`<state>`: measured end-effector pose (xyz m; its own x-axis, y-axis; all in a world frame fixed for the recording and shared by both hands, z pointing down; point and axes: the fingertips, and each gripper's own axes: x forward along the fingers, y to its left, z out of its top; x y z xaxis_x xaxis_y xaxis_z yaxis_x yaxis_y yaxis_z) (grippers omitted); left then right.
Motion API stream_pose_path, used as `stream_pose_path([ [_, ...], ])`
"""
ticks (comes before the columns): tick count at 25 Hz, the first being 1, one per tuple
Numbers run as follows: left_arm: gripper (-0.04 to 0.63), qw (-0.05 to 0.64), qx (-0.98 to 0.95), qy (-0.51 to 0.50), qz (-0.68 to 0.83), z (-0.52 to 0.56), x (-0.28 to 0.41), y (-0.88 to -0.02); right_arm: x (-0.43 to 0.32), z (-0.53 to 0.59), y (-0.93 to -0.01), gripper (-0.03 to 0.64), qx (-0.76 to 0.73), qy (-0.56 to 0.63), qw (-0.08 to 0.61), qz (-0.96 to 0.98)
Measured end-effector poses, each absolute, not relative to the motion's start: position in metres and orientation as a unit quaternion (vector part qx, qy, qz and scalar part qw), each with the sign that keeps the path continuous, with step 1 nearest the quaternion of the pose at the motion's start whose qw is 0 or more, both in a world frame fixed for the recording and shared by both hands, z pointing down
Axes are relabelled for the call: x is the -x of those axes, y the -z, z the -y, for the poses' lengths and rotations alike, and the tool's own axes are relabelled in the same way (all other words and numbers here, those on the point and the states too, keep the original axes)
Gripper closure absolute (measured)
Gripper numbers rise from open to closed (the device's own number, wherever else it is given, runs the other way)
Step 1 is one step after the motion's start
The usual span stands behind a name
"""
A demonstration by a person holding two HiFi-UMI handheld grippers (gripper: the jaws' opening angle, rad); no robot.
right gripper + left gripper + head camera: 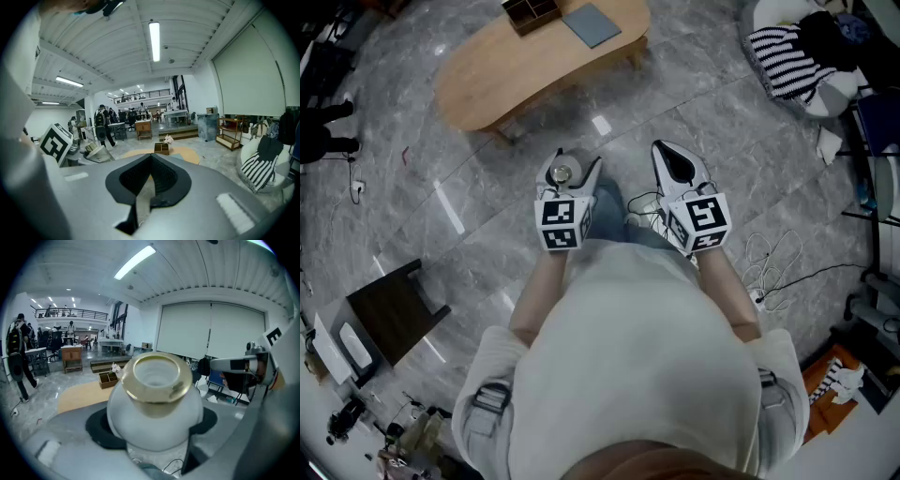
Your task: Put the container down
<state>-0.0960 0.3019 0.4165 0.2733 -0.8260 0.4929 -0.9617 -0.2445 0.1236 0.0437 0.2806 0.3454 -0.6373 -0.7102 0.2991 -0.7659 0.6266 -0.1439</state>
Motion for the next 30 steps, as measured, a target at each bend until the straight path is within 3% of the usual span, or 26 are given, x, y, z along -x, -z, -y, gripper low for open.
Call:
stream_pose_path([
  [9, 0.249, 0.196, -0.779, -0.16, 0.574, -0.359, 0.08, -0.402, -0.061, -0.343, -0.349, 0.62, -0.415, -0.136, 0.107, 0.893],
  [30, 0.249, 0.208, -0.759, -0.119, 0.605, -0.345, 0.062, -0.39, -0.078, -0.342, -0.349, 0.618, -0.385, -0.13, 0.095, 0.909],
])
